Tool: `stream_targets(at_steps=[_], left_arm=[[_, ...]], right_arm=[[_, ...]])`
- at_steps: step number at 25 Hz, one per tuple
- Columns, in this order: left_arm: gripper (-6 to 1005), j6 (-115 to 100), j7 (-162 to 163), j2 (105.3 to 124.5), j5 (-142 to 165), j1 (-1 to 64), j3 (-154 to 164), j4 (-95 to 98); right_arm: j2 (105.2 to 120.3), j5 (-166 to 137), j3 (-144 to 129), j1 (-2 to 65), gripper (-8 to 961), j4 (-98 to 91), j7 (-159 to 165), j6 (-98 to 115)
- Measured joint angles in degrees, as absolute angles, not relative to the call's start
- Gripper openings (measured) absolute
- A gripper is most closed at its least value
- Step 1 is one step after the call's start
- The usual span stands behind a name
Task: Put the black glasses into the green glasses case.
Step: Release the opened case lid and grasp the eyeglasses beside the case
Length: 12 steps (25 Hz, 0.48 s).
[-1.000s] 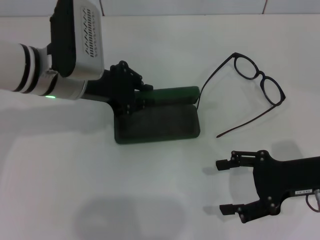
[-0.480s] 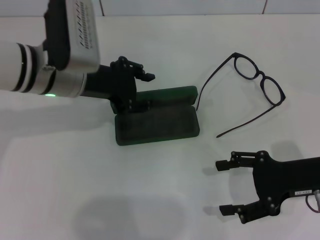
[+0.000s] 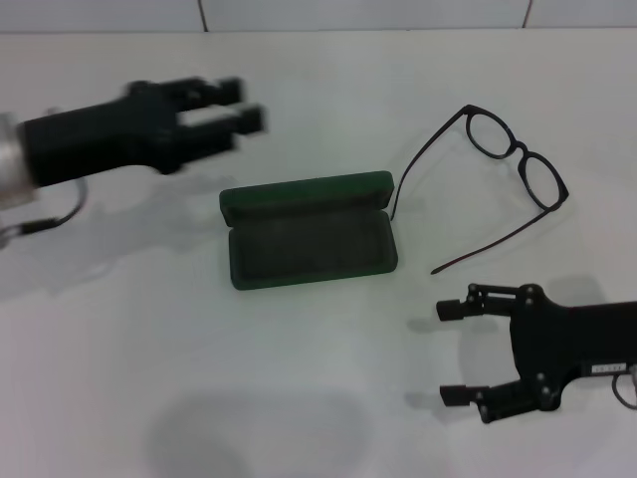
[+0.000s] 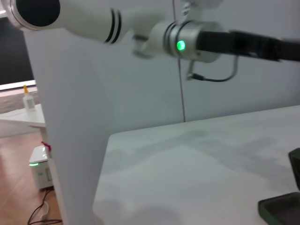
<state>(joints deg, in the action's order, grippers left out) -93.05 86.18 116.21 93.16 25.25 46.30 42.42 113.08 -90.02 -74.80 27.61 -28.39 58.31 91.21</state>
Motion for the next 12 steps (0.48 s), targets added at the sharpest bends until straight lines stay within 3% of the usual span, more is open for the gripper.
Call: stream_targets(at_steps=[2,5,12], left_arm=[[542,-94.8,84.2,114.5,91.4,24.4,42.5,35.8],[543,-95.8,79.8,113.63,92.1,21.1,41.3,33.4],[574,-98.2,65.2,116.05,98.9,11.8,41.1,37.4]], right_arm=[[112.99,-90.0,-74.1,27.6,880,-28.4,58.6,91.2],[113.01,-90.0,-72.1,27.5,880,-28.4,58.8,91.3],[112.56,-90.2,-67.9,25.8,879,-28.4,59.4,91.3]])
